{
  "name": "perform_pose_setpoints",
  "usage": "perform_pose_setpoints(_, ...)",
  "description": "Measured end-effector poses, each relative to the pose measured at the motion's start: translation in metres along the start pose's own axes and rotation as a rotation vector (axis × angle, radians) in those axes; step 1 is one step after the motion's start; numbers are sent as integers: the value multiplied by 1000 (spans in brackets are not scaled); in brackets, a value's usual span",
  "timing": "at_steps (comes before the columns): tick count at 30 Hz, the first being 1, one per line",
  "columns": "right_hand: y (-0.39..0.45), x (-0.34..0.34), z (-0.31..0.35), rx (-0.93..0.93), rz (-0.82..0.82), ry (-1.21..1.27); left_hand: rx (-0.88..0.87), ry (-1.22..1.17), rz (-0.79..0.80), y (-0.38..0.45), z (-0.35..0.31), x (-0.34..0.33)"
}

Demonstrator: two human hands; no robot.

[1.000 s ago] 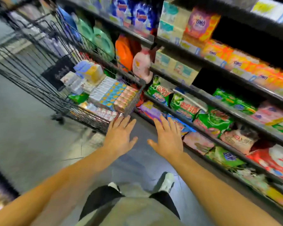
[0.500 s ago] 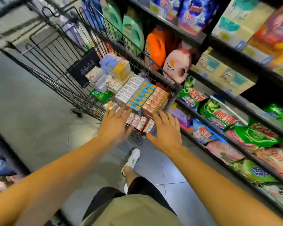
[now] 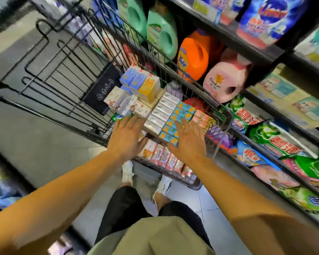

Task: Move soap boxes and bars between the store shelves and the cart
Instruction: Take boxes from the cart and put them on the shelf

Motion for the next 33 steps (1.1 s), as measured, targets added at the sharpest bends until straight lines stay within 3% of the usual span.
perform_pose_setpoints(9,111,-30,38,-164,71,287,-112,-7,105,115,81,-12)
perform_pose_setpoints(17,220,-64,49,-365,11,550,-248,-7,121,212,124,-41)
perform_pose_setpoints(21,266,-84,44,-506,-106,815,-277,-43,108,242,133,-66)
perform_pose_setpoints(29,282,-115,24,-603,-280,1010,-349,-33,146,262,137,-112)
perform_pose_setpoints(33,266,-118,10,-618,-289,1111,-317,-111,117,260,136,-107)
Point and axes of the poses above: each hand's wrist, its own y-axis towards the middle knuckle, its own x-axis out of the back of the hand, z = x × y, the point moved 9 cm from there along y, towards the middle knuckle, and after that the axes turned 7 degrees about y, right-handed, at the moved point
